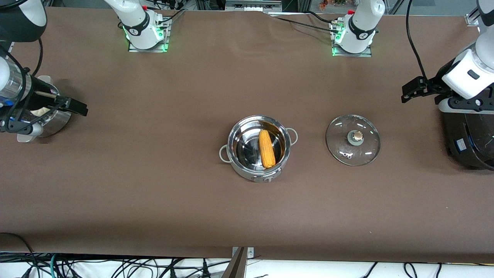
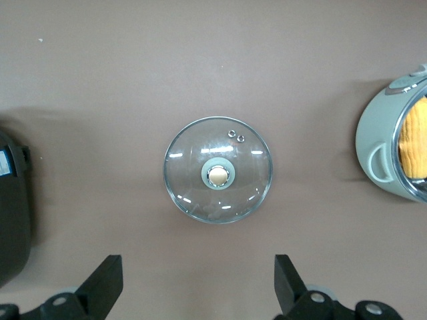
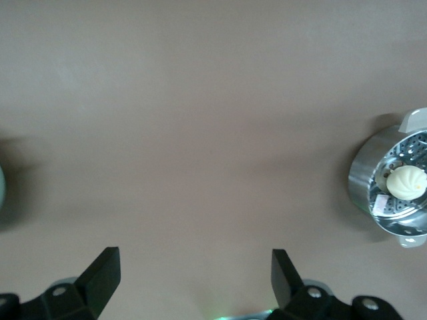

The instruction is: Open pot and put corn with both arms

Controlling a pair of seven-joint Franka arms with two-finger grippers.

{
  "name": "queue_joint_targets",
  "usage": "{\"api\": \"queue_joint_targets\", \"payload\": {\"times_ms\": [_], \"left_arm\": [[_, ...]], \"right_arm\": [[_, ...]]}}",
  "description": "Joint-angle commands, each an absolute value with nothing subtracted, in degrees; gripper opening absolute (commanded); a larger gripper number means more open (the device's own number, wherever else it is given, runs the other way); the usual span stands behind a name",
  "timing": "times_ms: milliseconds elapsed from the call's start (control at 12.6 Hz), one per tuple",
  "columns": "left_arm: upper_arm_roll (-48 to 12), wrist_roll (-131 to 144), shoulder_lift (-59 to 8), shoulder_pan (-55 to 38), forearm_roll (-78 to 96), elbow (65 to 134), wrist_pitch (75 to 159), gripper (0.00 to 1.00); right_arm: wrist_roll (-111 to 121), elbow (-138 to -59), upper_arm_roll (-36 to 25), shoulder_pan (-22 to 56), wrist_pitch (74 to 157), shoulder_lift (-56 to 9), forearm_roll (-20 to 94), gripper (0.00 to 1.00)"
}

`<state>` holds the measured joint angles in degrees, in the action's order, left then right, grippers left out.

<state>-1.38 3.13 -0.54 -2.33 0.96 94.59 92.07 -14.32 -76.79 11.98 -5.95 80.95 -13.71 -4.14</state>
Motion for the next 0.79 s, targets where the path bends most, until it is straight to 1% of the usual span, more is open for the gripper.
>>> {"api": "queue_joint_targets", "payload": {"times_ms": [0, 159, 238, 477, 715], "left_arm": [[-0.8, 3.3, 4.6, -2.7, 1.1, 101.3, 95.5, 1.0], [-0.9, 3.5, 4.4, -2.7, 1.1, 100.4, 94.5, 1.0], [-1.1, 3.7, 4.1, -2.8, 1.2, 99.7, 94.0, 1.0], [-1.1, 3.9, 3.3, -2.8, 1.1, 98.3, 92.3, 1.0], [-0.9, 3.8, 2.4, -2.8, 0.8, 96.6, 91.1, 1.0]], "right_arm": [[-8.6, -81.0, 9.2, -6.9, 82.4, -10.3, -2.0, 1.0], [-10.9, -81.1, 9.2, -6.5, 81.7, -8.2, -4.5, 1.0], [-10.3, -81.0, 9.1, -6.5, 81.7, -6.2, -3.6, 1.0], [-5.7, -82.6, 6.7, -6.6, 82.1, -5.8, -3.3, 1.0], [-4.7, -86.5, 5.4, -7.0, 83.3, -4.7, -3.3, 1.0]]}}
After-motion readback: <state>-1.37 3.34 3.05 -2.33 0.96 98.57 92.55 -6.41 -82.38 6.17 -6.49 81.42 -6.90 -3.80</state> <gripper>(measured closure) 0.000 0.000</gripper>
